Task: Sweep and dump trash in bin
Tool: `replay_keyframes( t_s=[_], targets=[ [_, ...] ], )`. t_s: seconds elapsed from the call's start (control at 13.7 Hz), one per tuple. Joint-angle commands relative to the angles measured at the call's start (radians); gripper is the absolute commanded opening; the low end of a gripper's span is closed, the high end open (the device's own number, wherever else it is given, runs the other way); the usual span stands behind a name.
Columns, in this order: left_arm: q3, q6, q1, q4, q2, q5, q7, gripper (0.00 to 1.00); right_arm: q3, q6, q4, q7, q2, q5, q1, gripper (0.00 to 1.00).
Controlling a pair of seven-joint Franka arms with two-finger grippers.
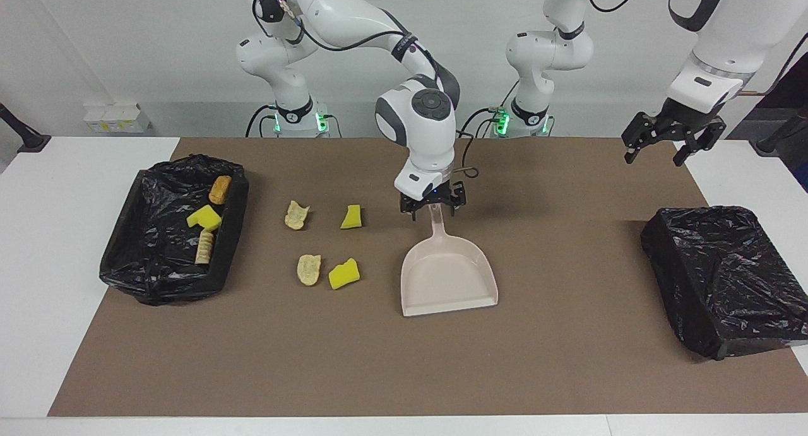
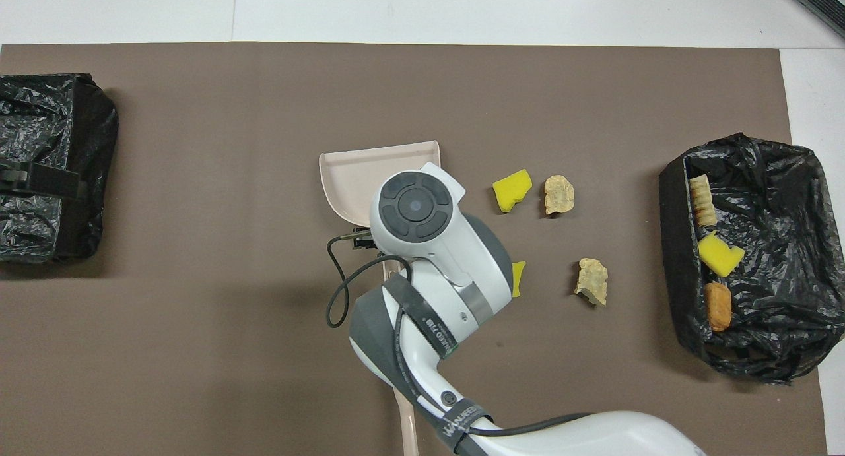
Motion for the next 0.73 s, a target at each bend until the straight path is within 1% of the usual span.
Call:
replay_keyframes(
  t_s=[0.0, 0.22, 0.36, 0.51, 0.58, 0.66],
  targets=[
    [-0.01, 0.001, 0.016, -0.006, -0.012, 0.015, 0.015, 1.0, 0.005, -0.085, -0.017, -0.119, -0.114, -0.009, -0.11, 1.0],
    [-0.01, 0.001, 0.014, -0.006, -0.012, 0.015, 0.017, 1.0, 0.005, -0.166, -0.017, -0.184, -0.176, -0.029, -0.182, 1.0],
    [-0.01, 0.001, 0.014, -0.006, -0.012, 0.015, 0.015, 1.0, 0.013, -0.251, -0.027, -0.181, -0.222, -0.025, -0.179, 1.0],
    [-0.01, -0.002, 0.014, -0.006, -0.012, 0.015, 0.015, 1.0, 0.018, -0.344, -0.092, -0.17, -0.289, -0.011, -0.143, 1.0],
    [-0.01, -0.001, 0.008, -0.006, -0.012, 0.015, 0.015, 1.0, 0.018, -0.349, -0.159, -0.153, -0.338, 0.0, -0.092, 1.0],
    [-0.01, -0.001, 0.003, -0.007, -0.009, 0.015, 0.014, 1.0, 0.018, -0.34, -0.231, -0.112, -0.384, 0.026, -0.063, 1.0]
  ],
)
